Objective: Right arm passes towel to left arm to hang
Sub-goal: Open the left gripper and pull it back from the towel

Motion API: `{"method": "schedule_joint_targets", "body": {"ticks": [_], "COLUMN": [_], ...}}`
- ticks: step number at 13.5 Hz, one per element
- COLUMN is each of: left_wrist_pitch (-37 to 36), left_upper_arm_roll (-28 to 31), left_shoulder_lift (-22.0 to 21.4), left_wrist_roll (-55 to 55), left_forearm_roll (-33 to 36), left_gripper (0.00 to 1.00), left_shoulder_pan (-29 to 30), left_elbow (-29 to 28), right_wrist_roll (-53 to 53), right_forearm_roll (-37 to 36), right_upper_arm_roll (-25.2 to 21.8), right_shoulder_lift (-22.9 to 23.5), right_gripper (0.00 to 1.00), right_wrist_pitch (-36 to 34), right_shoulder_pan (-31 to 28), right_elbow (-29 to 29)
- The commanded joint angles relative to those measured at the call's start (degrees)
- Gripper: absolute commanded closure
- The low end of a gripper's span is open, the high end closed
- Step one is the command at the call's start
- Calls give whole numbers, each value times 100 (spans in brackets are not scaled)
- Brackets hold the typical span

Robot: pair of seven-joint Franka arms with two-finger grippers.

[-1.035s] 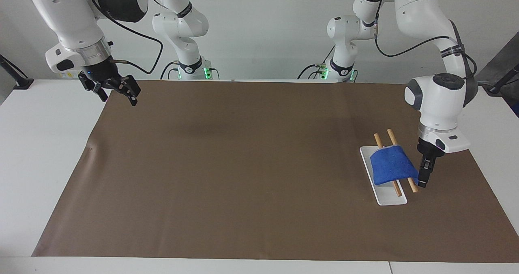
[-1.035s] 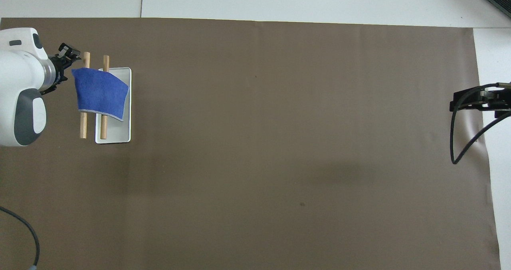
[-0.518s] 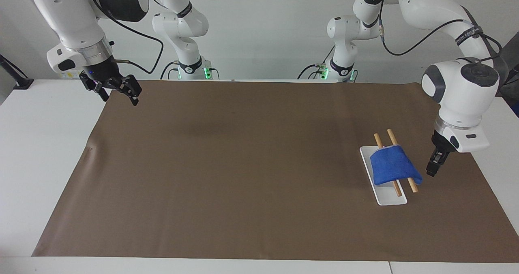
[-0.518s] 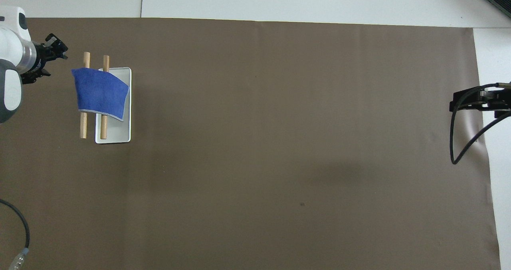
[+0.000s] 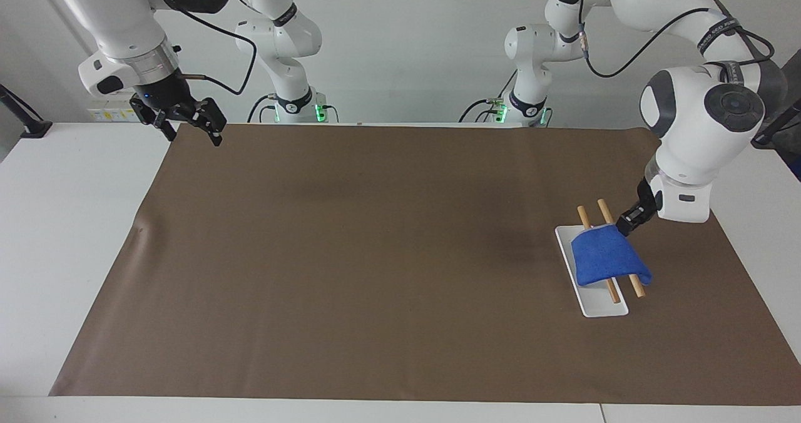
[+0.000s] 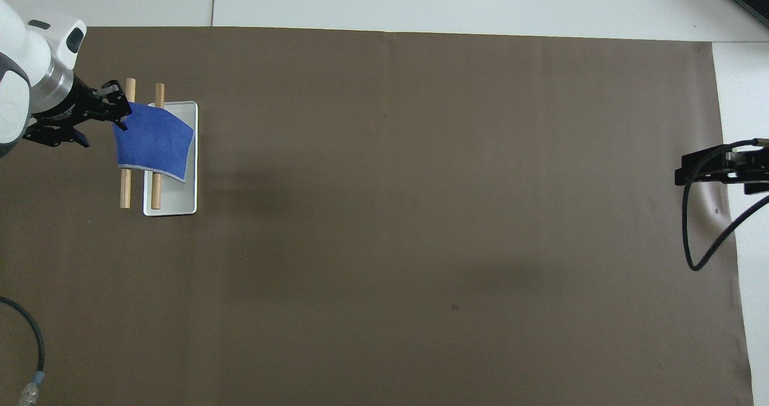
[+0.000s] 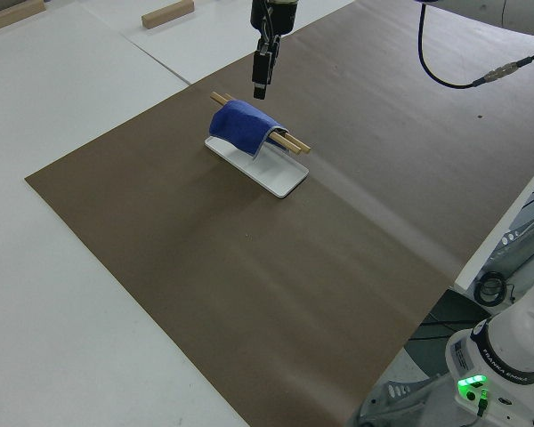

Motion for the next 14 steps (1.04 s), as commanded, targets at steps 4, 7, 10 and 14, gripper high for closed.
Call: {"method": "schedule_joint_targets", "body": {"ticks": [4, 7, 10, 14], "left_wrist_pitch": [-938, -1387, -1353, -1097], "left_upper_arm_roll": [-78, -96, -96, -78], "left_shoulder_lift": [-861, -1424, -1548, -1549], "left_wrist_roll": [655, 1199, 1386, 1334], "left_forearm_roll": [-865, -884, -894, -973], "left_gripper": [36, 30, 5, 0], "left_shoulder_pan": [20, 20, 20, 20], "left_elbow": [54, 19, -113, -131], "right_wrist_roll": [-83, -83, -109, -153], "right_forearm_roll": [53, 27, -44, -123], "right_upper_arm_roll": [5, 5, 5, 14], "right_shoulder_lift": [-94, -103, -103, -103], "right_gripper": [0, 0, 0, 0], "right_wrist_pitch": [34, 42, 139, 139], "right_shoulder_pan": [-21, -12, -12, -3], "right_elbow": [-142, -151, -159, -151]}}
